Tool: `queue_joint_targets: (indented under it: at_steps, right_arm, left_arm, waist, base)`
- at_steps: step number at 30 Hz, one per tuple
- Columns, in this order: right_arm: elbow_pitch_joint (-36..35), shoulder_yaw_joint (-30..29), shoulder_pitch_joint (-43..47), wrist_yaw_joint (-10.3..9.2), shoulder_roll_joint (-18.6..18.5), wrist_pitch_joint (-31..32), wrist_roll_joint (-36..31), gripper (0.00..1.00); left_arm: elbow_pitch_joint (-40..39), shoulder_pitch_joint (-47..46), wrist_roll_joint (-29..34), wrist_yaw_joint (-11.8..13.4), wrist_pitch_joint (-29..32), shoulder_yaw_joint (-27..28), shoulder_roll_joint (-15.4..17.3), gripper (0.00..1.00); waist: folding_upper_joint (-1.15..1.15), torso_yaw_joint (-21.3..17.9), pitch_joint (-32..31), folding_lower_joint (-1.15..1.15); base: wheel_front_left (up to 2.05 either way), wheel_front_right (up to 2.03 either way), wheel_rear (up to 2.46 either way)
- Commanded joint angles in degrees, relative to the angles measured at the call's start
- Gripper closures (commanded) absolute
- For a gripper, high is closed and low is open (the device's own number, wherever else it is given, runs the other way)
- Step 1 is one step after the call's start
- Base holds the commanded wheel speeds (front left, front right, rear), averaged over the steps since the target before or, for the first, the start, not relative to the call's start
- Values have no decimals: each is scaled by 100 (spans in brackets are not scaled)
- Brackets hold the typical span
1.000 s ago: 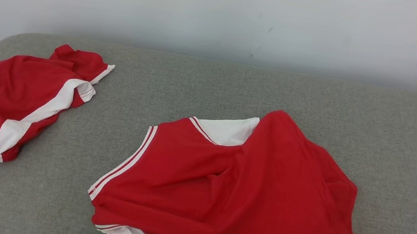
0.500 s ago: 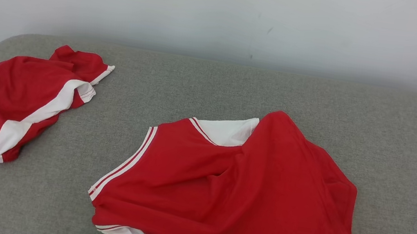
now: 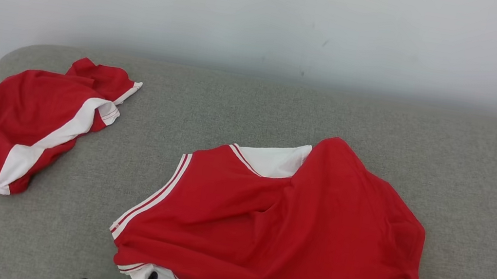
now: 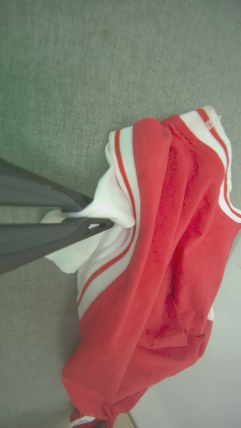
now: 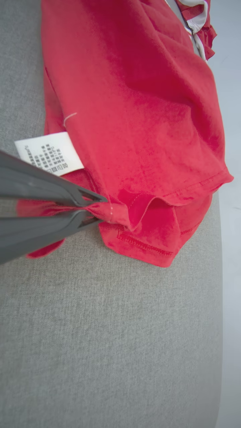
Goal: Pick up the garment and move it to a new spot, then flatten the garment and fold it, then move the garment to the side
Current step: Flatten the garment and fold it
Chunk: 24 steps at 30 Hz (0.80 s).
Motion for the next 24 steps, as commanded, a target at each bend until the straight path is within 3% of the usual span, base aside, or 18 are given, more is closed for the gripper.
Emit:
queue_joint_targets:
  at_steps: [1, 13, 19, 24]
  right_arm:
    - [-128, -101, 182, -14, 14, -1, -62, 100]
    - [-1281, -525, 565, -14, -50, 0, -36, 100]
    - [-1610, -359, -11, -14, -81, -1, 85, 100]
    - [-1340, -130, -1072, -14, -96, 24, 486, 100]
  left_arm:
    - [-197, 180, -59, 9, -18, 168, 9, 100]
    - [-2078, 726, 154, 9, -18, 1009, 246, 100]
    - [-2557, 37, -46, 9, 6, 938, 641, 100]
    - [-2604, -1361, -166, 9, 453, 501, 1186, 100]
  waist:
    - [0, 7, -59, 0]
    - [0, -46, -196, 0]
    - [0, -127, -101, 0]
    - [0, -246, 267, 0]
  base:
    - [0, 0, 0]
    - [0, 0, 0]
    - [0, 0, 0]
    - [0, 0, 0]
